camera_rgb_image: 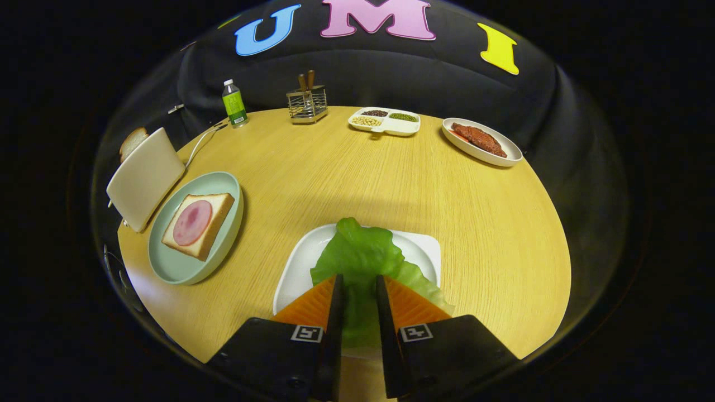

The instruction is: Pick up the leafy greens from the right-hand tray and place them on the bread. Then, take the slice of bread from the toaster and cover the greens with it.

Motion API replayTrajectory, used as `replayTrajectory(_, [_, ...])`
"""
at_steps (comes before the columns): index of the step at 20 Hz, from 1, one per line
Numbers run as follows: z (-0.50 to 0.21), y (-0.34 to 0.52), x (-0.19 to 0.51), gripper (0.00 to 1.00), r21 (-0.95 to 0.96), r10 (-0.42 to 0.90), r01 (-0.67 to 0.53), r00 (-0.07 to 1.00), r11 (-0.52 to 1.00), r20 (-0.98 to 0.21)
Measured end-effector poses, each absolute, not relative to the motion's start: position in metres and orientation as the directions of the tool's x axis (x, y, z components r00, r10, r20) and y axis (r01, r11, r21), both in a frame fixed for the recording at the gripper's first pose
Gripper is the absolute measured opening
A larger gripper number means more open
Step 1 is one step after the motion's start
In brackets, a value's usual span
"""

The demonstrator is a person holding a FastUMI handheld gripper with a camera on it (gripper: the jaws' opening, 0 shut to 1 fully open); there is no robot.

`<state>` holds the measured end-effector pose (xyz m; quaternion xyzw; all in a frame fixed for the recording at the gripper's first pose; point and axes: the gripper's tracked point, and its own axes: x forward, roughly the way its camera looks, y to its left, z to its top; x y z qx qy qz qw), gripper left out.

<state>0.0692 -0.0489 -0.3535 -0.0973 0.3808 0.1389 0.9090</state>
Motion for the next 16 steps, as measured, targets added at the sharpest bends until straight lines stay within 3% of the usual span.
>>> replayTrajectory(1, [-0.354, -0.048, 0.068, 0.35, -0.073, 0.181, -0.335, 0.667, 0.939, -0.722])
replayTrajectory(4, [-0.351, -0.047, 0.067, 0.15, -0.048, 0.184, -0.316, 0.662, 0.947, -0.727])
replayTrajectory(7, [-0.352, -0.046, 0.066, 0.07, -0.015, 0.197, -0.309, 0.641, 0.951, -0.742])
replayTrajectory(16, [-0.299, -0.033, 0.059, 0.06, -0.046, 0.184, -0.3, 0.693, 0.953, -0.697])
